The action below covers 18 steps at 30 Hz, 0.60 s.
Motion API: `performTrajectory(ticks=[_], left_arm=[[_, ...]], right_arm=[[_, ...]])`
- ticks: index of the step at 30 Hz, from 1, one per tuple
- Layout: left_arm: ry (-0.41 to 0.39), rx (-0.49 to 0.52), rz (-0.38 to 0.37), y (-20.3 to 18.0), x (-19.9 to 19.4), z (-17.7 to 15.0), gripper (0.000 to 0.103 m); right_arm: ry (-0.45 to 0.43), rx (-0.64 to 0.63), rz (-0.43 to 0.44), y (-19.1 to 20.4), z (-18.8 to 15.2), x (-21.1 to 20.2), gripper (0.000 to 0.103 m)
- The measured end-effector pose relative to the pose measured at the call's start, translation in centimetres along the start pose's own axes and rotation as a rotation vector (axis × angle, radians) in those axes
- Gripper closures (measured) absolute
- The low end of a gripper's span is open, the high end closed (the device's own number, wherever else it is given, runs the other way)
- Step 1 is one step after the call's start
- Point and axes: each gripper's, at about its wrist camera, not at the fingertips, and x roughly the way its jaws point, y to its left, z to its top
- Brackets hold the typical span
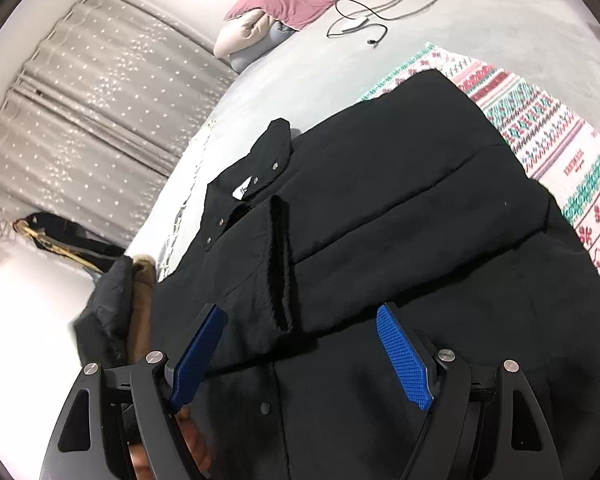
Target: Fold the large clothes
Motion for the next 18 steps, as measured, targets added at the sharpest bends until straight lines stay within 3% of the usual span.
performTrajectory(ticks=[4, 6, 8, 11, 15, 18], left_arm=[[0.002, 0.039, -0.019, 0.1, -1.6, 0.3, 0.03], [-0.025, 0.047, 0.01, 1.3, -2.9, 1.1, 0.03], [-0.049, 0.043, 0.038, 2.9, -3.9, 1.8, 0.03], [-0.059, -0.017, 0.09, 6.8, -4.4, 2.9, 0.029], [-0.025, -0.107, 0.198, 12.1, -3.5, 4.8, 0.029], [-0.022, -0.128, 0.263, 14.1, -2.7, 6.7, 0.029]], right_arm=[[-0.008, -0.111, -0.029, 2.1, -0.6, 0.7, 0.023], [-0.032, -0.208, -0.022, 3.9, -1.2, 0.9, 0.026], [-0.018, -0.328, 0.018, 6.3, -2.0, 1.9, 0.055], [0.031, -0.455, 0.039, 9.0, -3.5, 4.2, 0.069], [0.109, -0.508, -0.06, 9.5, -4.8, 8.3, 0.071], [0.193, -0.438, -0.142, 7.4, -4.9, 11.8, 0.072]])
